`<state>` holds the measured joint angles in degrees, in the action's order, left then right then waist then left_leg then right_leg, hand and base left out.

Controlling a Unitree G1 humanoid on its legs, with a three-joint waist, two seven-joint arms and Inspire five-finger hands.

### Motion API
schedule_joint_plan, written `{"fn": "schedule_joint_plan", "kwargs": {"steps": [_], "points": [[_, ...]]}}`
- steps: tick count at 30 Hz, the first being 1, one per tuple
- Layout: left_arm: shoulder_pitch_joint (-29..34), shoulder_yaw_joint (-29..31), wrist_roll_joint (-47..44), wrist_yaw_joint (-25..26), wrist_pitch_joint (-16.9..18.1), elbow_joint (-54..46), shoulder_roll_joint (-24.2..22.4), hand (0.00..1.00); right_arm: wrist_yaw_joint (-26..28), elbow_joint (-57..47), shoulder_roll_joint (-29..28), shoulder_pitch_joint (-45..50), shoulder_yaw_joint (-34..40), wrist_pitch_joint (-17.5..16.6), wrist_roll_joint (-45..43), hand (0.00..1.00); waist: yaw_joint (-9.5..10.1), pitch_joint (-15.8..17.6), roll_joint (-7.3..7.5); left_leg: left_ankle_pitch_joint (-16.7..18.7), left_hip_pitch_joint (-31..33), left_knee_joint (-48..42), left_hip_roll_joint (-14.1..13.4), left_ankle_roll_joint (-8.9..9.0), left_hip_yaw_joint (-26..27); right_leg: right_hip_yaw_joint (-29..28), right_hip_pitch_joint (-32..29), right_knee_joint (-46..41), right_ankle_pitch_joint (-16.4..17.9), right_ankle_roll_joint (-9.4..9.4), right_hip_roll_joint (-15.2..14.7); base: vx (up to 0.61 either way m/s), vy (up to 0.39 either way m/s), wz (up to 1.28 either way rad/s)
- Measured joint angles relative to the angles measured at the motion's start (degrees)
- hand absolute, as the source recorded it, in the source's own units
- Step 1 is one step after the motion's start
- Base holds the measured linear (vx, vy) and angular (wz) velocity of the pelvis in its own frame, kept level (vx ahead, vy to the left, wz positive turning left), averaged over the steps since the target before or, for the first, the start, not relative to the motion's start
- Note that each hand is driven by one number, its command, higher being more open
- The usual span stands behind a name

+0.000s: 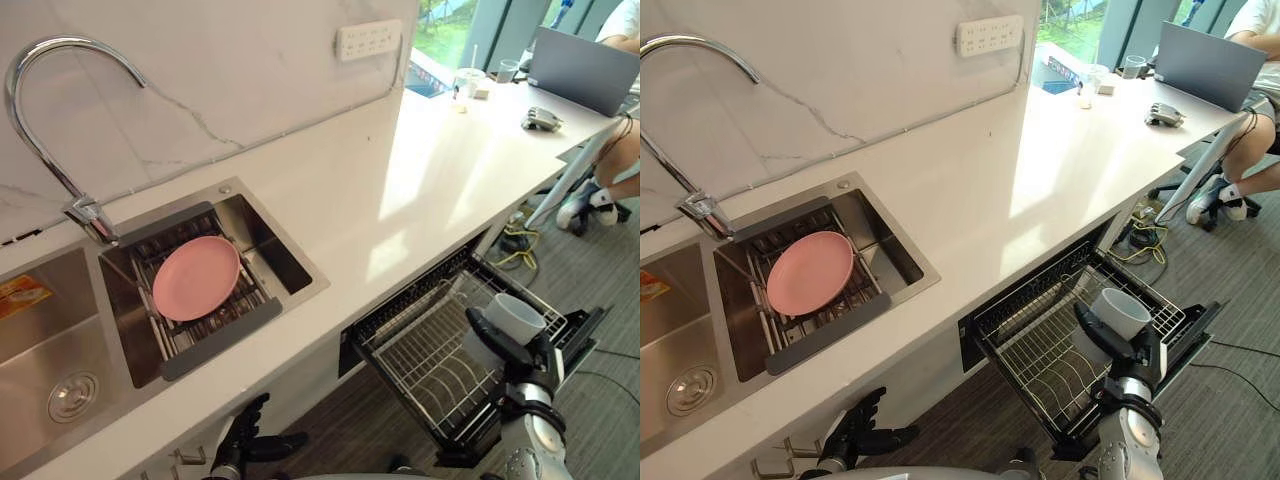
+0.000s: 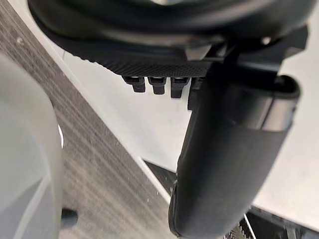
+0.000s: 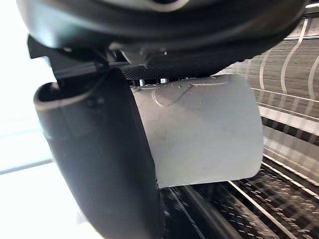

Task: Walk over to the sink, pick up the cup, carry it to the dishwasher, place the cup inside the dishwasher, then close the dishwasher door

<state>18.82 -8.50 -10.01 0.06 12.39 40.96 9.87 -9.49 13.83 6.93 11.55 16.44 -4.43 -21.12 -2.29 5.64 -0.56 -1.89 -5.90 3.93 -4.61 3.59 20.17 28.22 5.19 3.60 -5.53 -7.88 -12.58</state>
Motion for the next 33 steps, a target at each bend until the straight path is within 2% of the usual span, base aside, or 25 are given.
{"fn": "schedule_joint_plan", "kwargs": {"steps": [4,5,6,8,10,14,16,22,27,30,31,33], "points": [[-0.1,4.6,4.6,1.9,-5.7,3.7,-0.1,1.0,-1.2,3.4,0.8,-2.4,0.0,0.0,4.0,0.0,0.03,0.9,-0.91,-0.2,1.9,-0.4,0.1,-0.1,-2.3,2.2,-0.6,-0.9,0.8,-0.11,-0.3,0.02,-0.013,0.29],[-0.1,6.0,5.0,2.8,-8.2,6.2,-0.3,1.0,-1.7,4.1,1.0,-3.0,0.0,0.0,5.4,0.0,0.18,1.3,-1.16,-0.2,2.9,-0.8,0.0,-0.11,-2.8,2.7,-1.1,-1.2,1.0,-0.12,-0.4,0.02,-0.023,0.26],[-0.2,7.6,4.0,2.7,-9.1,6.6,-1.0,1.0,-1.9,4.4,1.3,-3.4,0.1,0.0,5.8,0.0,0.17,1.9,-1.25,-0.2,3.8,-1.3,0.0,-0.13,-3.4,3.3,-1.5,-1.5,1.1,-0.1,-0.6,0.0,-0.019,0.43],[-3.3,10.5,3.3,3.3,-11.1,6.4,-1.8,1.0,-2.5,6.4,2.9,-6.6,0.3,0.4,7.4,0.0,1.45,4.8,-1.77,-0.2,7.1,-3.4,-0.3,-0.18,-5.2,4.4,-3.3,-2.8,1.4,0.24,-0.8,-0.04,-0.016,0.39],[-5.0,11.3,3.3,3.2,-11.9,6.4,-1.7,1.0,-2.7,7.6,3.5,-9.6,0.2,0.5,7.9,0.0,1.61,7.1,-1.92,-0.2,9.2,-4.9,-0.6,-0.18,-6.2,5.4,-4.2,-3.6,1.6,0.61,-0.9,-0.09,-0.024,0.28],[-7.4,11.9,3.1,2.1,-11.9,5.7,-2.1,1.0,-4.5,9.4,6.1,-14.4,0.2,0.5,9.5,0.0,2.41,10.6,-3.59,-0.4,13.1,-6.8,-0.7,-0.4,-8.3,6.5,-6.9,-5.8,2.3,1.06,-1.5,-0.06,-0.002,0.23],[-8.1,12.0,3.0,2.0,-11.9,5.4,-2.1,1.0,-5.0,10.8,7.1,-15.5,0.2,0.5,9.5,0.0,2.59,11.9,-3.97,-0.5,14.1,-7.2,-0.7,-0.52,-9.0,7.2,-7.5,-6.9,2.9,1.13,-1.8,-0.05,0.008,0.26],[-10.3,13.1,2.6,2.8,-11.9,5.4,-1.5,1.0,-6.7,13.4,7.9,-17.3,0.2,0.5,10.1,0.0,2.92,15.3,-4.32,-1.7,17.2,-7.1,-0.1,-0.58,-11.4,9.0,-10.5,-11.4,5.1,1.36,-3.5,-0.01,0.007,0.22],[-10.7,11.7,2.4,11.9,-12.4,4.9,-1.1,1.0,-7.6,19.2,9.2,-20.3,-3.6,0.3,10.1,0.0,3.21,17.4,-4.22,-2.6,17.4,-6.5,0.5,-0.46,-12.5,9.3,-11.3,-13.5,6.3,1.22,-4.3,0.0,-0.002,0.12],[-10.7,10.7,3.2,12.3,-14.2,7.2,-0.2,1.0,-8.1,22.3,9.2,-21.4,-3.6,-0.2,10.0,0.0,3.63,18.3,-4.53,-3.6,17.6,-5.4,0.7,-0.35,-13.5,10.1,-11.5,-13.9,6.6,1.26,-4.5,-0.04,-0.012,0.18],[-10.7,10.4,3.2,12.1,-15.4,8.7,-0.1,1.0,-8.4,23.6,9.2,-21.8,-3.8,-0.7,9.8,1.0,4.28,18.7,-4.52,-3.9,17.6,-5.0,0.7,-0.33,-13.7,10.3,-11.6,-14.1,6.7,1.3,-4.5,-0.05,-0.015,0.14],[-10.7,9.6,3.2,11.4,-16.4,11.0,-0.1,1.0,-9.0,24.9,9.5,-22.1,-4.0,-1.2,9.3,1.0,4.78,18.7,-4.5,-4.9,17.6,-3.9,0.9,-0.31,-14.5,11.0,-11.7,-14.6,7.0,1.38,-4.6,-0.06,-0.015,0.23]]}}
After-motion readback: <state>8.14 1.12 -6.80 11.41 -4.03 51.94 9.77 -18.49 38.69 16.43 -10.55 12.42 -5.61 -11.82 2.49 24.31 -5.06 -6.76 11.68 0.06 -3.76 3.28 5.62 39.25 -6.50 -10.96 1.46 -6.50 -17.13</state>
